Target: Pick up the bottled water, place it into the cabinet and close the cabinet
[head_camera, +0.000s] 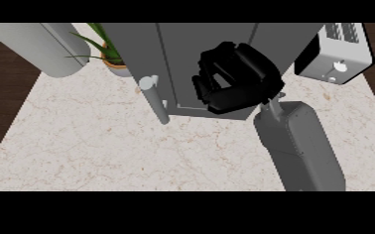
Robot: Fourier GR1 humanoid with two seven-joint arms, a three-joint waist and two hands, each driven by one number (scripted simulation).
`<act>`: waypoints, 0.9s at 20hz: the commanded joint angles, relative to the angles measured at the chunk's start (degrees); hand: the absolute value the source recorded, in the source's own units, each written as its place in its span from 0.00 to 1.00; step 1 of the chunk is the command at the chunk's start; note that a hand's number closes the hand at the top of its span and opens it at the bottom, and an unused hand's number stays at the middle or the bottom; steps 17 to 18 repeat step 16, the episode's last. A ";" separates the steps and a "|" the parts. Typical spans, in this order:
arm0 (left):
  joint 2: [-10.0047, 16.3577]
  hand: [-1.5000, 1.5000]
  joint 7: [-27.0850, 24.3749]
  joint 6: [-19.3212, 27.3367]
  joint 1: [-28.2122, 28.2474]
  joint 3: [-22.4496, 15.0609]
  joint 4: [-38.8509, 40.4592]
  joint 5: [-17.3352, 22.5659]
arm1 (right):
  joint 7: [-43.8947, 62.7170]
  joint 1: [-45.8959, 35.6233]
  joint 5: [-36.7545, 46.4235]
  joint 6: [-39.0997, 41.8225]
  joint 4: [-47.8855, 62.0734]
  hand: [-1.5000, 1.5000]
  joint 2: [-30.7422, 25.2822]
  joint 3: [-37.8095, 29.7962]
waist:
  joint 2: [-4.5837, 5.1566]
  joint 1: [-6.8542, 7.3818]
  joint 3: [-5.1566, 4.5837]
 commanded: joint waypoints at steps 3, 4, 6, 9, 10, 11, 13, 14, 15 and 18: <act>-0.20 0.00 2.45 -4.39 2.83 4.34 0.19 2.90 | -2.00 -11.01 1.58 0.21 12.08 1.00 1.06 -3.55 | 0.49 0.18 -0.28; 0.29 0.00 1.60 -5.95 1.39 5.07 2.71 3.52 | -6.84 -9.73 3.73 2.56 15.54 1.00 1.17 -3.16 | 0.74 0.72 -0.30; -1.03 0.00 2.69 -5.33 1.01 3.83 1.91 2.99 | -4.86 -10.40 2.15 1.53 15.37 1.00 1.59 -2.38 | 0.61 0.16 -0.30; -1.09 0.00 4.05 -3.65 -1.25 2.30 1.96 2.65 | -5.31 -12.29 -1.21 0.55 16.15 1.00 1.60 -1.10 | 0.79 0.26 -0.32; -0.65 0.00 4.10 -3.08 -1.89 2.72 1.39 3.49 | -3.64 -13.55 -3.82 -0.21 16.59 1.00 1.59 -0.26 | 0.91 0.74 -0.32; -0.70 0.00 4.40 -3.70 -1.43 2.82 1.01 3.13 | -3.93 -13.07 -4.17 2.96 17.29 1.00 1.58 -0.69 | 0.93 0.89 -0.30; -0.77 0.00 4.99 -5.13 0.20 3.66 0.79 3.85 | -2.83 -14.10 -3.90 3.01 17.35 1.00 1.55 -2.45 | 0.74 1.04 -0.31; -1.30 0.00 5.47 -2.25 -2.61 2.21 0.92 3.31 | -4.36 -13.00 -3.84 1.61 16.55 1.00 1.55 0.49 | 0.81 0.27 -0.31; -1.92 0.00 4.98 -3.50 -1.85 2.73 1.16 2.22 | -4.02 -13.50 -4.70 2.52 17.55 1.00 1.55 -0.57 | 0.81 0.92 -0.31; -1.01 0.00 5.21 -3.29 -3.31 2.97 2.02 2.76 | -2.95 -16.42 -4.66 -0.59 17.13 1.00 1.54 -0.03 | 0.88 1.11 -0.37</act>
